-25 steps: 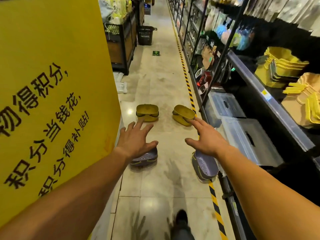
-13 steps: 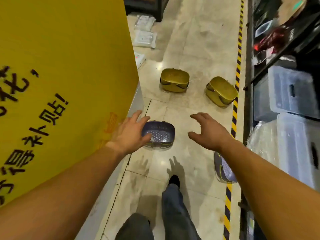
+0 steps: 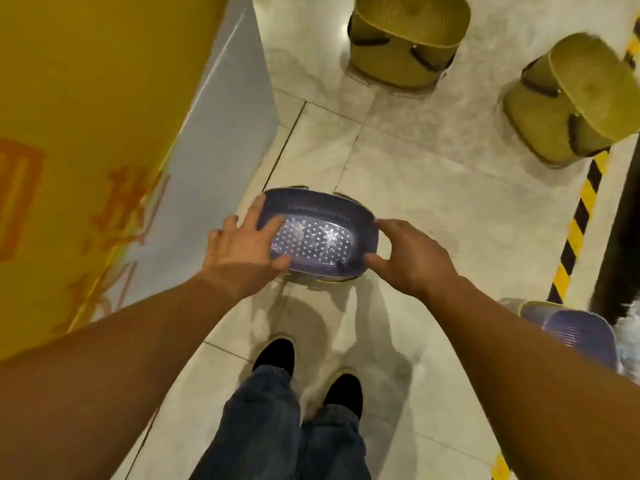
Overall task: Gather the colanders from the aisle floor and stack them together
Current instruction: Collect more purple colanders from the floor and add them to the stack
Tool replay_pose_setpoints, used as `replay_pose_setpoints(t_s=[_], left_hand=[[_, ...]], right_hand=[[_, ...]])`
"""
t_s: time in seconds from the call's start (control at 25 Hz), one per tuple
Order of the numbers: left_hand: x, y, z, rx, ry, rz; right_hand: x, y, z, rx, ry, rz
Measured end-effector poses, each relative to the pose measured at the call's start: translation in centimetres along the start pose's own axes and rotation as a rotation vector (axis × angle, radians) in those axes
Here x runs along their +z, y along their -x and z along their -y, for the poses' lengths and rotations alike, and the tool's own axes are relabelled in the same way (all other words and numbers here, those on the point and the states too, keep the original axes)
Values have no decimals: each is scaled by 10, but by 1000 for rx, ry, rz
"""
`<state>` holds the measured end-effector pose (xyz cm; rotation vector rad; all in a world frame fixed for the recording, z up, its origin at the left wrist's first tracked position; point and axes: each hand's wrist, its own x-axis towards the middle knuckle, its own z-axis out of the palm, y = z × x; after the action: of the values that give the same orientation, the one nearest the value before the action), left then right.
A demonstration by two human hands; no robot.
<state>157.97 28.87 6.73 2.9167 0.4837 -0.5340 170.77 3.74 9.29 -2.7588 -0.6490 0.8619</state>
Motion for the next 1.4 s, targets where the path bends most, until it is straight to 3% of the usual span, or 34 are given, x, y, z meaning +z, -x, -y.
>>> replay_pose_setpoints(t_s=[0.16, 0.28, 0.52, 0.68, 0.88, 1.12, 1.4], left_hand=[[112, -61, 10, 17, 4, 21], [142, -76, 18, 26, -36, -15], [153, -81, 38, 18, -46, -125], [156, -79, 53, -2, 21, 52], [139, -77, 40, 28, 33, 60], [-1, -46, -17, 61, 120, 54], [-324, 27, -109, 154, 157, -79]], right_hand=[[107, -75, -28, 44, 6, 103], [147, -96, -42, 24, -62, 103], [176, -94, -40, -61, -191, -44], [189, -82, -37, -19, -181, -12], [178, -81, -33, 39, -274, 5], [47, -12, -37, 77, -382, -85], [-271, 146, -17, 41, -367, -296]])
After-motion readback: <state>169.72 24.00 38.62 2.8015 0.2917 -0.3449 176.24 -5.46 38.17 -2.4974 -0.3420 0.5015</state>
